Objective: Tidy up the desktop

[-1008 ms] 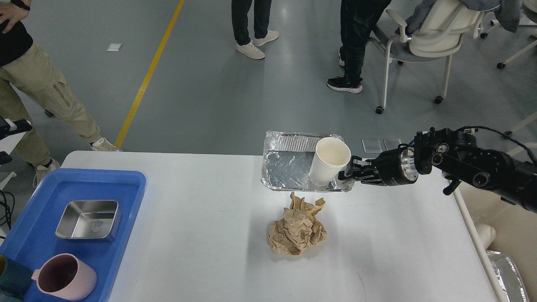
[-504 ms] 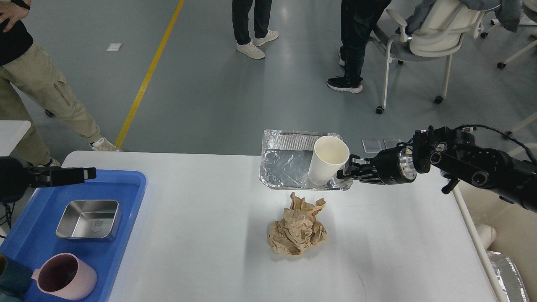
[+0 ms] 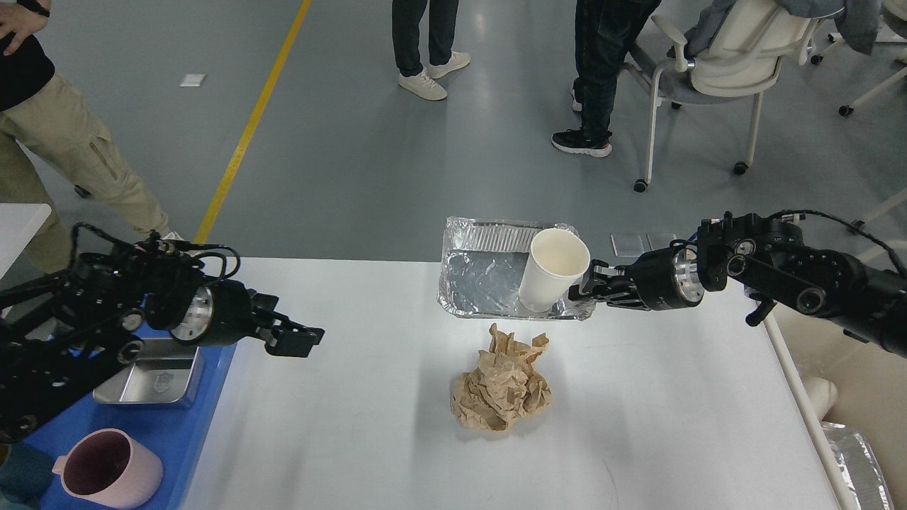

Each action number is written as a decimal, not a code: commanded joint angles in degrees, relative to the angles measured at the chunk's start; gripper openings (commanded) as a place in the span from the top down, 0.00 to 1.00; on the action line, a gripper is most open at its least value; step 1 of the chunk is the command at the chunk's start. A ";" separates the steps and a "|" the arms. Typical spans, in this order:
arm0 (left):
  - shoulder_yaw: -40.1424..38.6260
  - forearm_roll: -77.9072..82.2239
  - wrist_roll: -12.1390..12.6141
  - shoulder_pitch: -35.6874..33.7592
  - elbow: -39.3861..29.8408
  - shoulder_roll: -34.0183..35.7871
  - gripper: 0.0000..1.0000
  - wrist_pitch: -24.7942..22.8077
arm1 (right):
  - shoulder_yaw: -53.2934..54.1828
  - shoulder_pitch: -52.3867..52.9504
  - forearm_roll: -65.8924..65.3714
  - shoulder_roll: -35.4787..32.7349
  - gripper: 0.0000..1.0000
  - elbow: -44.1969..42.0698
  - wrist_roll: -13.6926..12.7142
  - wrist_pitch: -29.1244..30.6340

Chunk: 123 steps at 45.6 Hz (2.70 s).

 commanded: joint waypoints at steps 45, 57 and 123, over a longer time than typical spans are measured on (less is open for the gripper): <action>9.92 6.23 0.65 0.87 23.83 -33.62 0.03 23.35 | 0.17 -0.01 0.09 -0.29 1.00 1.41 0.09 -0.70; 9.74 5.44 0.30 2.81 28.85 -35.99 0.03 25.81 | 0.17 -0.01 0.09 -0.38 1.00 1.94 0.09 -0.79; 15.90 -2.03 -6.82 3.95 40.45 -37.49 1.00 33.28 | 1.49 -0.45 0.09 -3.63 1.00 6.69 0.09 -2.02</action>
